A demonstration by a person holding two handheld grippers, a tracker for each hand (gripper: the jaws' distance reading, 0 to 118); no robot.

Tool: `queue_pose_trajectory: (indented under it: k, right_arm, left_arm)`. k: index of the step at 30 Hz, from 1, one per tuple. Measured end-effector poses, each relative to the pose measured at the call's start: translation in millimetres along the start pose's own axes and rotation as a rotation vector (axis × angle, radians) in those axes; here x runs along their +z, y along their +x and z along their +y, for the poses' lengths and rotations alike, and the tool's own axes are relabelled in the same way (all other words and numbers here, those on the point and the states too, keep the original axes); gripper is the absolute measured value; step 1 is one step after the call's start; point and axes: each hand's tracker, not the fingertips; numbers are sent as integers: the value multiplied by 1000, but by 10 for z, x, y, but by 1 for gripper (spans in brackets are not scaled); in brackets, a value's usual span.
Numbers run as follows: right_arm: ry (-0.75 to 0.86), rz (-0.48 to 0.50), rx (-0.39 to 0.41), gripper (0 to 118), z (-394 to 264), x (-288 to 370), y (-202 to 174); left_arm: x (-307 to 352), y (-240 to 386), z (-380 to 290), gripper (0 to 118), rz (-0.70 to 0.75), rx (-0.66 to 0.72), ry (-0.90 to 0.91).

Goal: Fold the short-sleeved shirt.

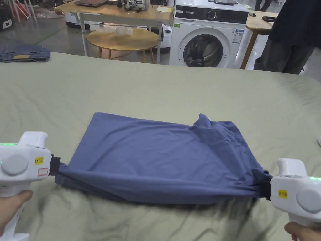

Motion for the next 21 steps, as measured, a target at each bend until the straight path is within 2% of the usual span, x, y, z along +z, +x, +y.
queue_pose_trajectory:
  k: [7,12,16,21]
  right_arm:
    - [18,32,-39,5,553,-549,52]
    - [-65,37,-73,5,800,-1007,45]
    - [-112,23,-62,6,850,-1254,13]
    - [-138,3,-51,17,888,-1528,84]
  left_arm:
    - [-487,-43,547,0,-18,27,5]
    - [-906,-1,795,0,-15,26,-17]
    - [-1174,46,872,0,-8,19,-59]
    - [-1370,137,929,0,6,-18,-95]
